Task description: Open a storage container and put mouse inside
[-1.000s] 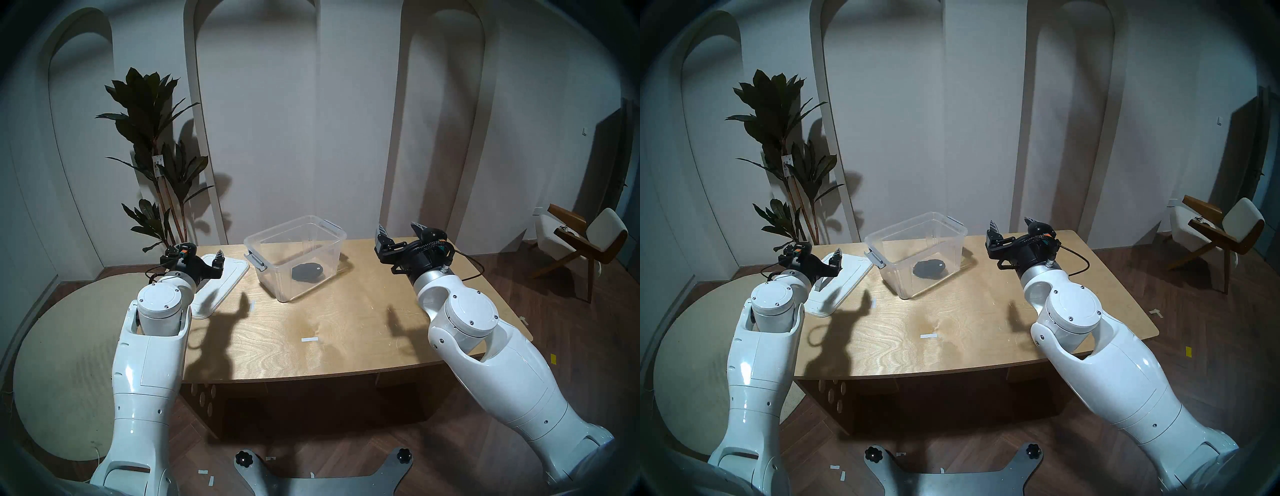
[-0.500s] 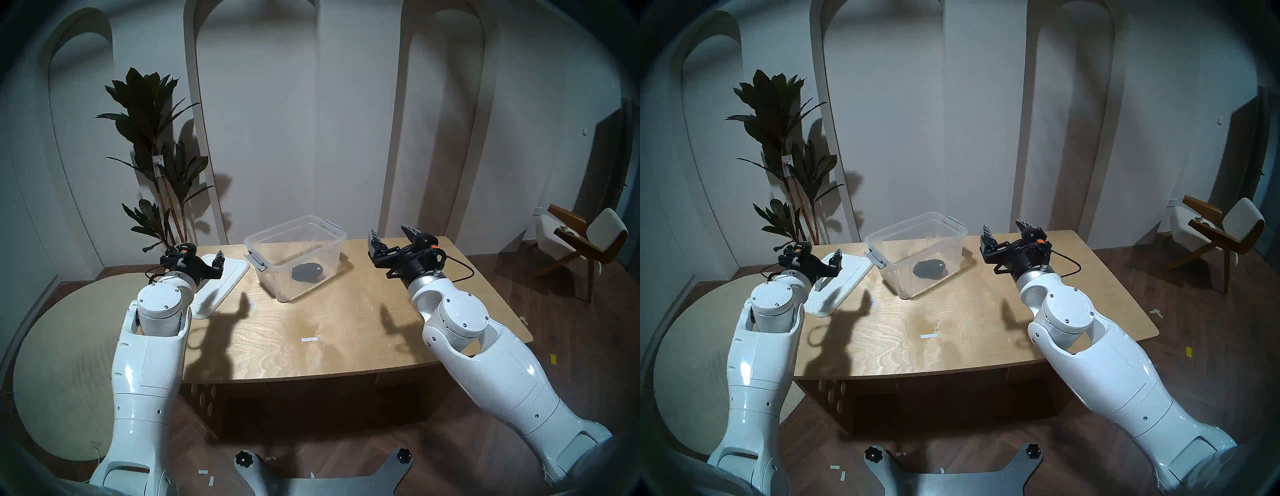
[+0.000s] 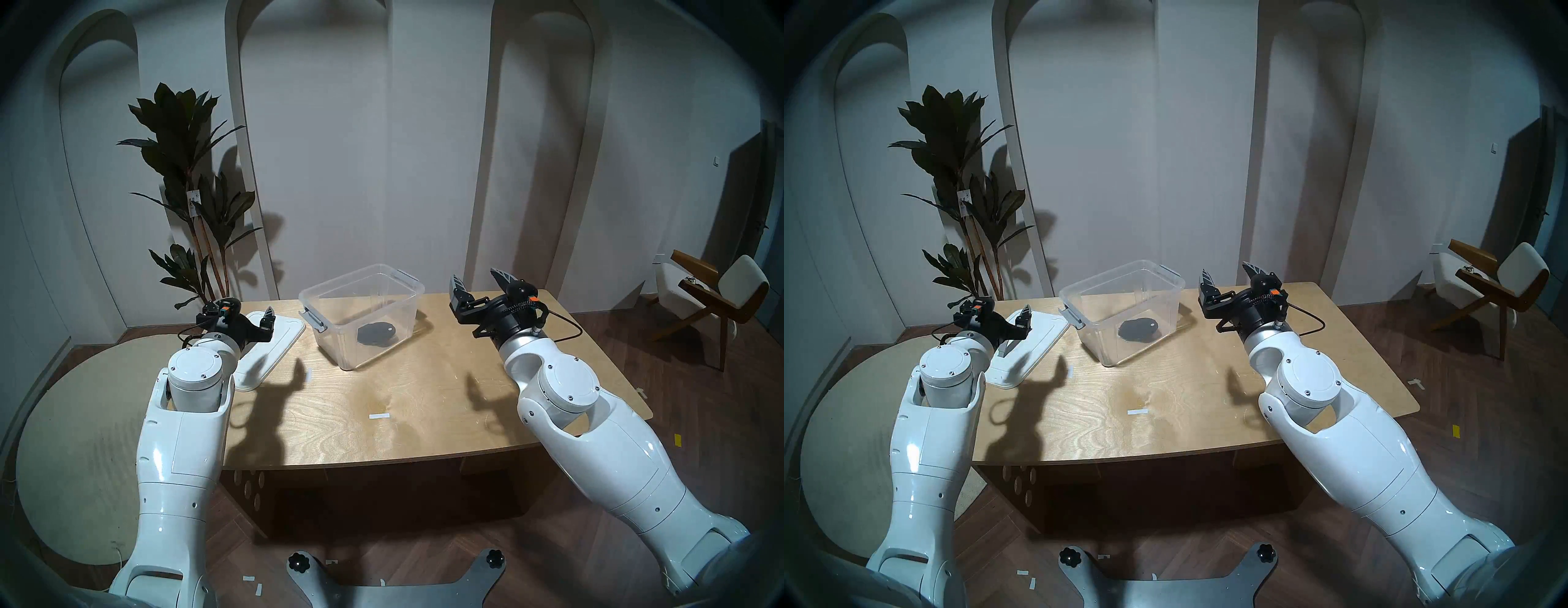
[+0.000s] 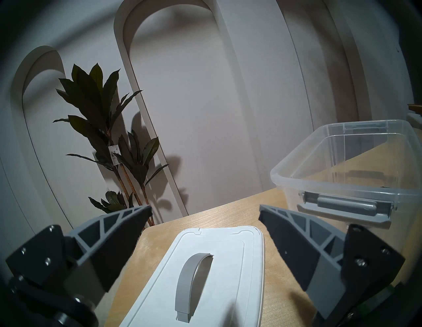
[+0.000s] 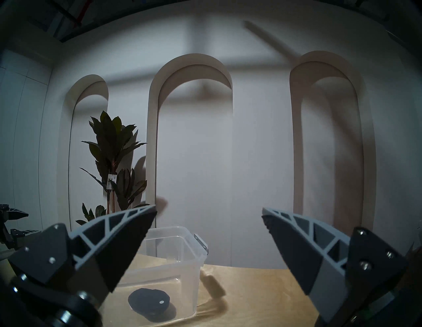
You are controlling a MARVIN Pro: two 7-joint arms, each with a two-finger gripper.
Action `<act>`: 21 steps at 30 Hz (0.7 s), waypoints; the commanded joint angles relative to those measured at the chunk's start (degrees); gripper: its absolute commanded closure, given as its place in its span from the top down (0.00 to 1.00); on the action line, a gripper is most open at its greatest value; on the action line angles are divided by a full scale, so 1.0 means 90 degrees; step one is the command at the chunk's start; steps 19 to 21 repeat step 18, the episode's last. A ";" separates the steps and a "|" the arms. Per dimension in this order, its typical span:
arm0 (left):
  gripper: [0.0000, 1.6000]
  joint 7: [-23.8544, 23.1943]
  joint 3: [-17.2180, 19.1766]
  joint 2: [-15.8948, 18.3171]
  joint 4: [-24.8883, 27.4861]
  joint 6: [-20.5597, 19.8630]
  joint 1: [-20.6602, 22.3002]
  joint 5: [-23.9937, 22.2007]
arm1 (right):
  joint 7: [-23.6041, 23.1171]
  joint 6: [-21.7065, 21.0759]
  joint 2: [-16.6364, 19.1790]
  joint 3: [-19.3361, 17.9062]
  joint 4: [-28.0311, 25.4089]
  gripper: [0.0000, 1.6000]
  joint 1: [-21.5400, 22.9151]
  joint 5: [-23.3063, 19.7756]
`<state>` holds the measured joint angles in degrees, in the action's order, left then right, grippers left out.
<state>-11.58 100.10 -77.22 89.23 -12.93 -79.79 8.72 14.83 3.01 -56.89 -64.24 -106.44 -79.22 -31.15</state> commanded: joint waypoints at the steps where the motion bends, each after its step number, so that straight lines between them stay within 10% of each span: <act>1: 1.00 0.0001 0.0012 0.0027 0.0148 0.0001 0.0083 -0.0001 | 0.0020 0.0074 -0.0030 -0.0062 -0.0131 1.00 0.0058 0.0000; 21: 1.00 0.0019 -0.0005 0.0045 0.0149 -0.0003 0.0080 -0.0024 | -0.0005 0.0062 -0.0059 -0.0091 -0.0131 1.00 0.0042 0.0024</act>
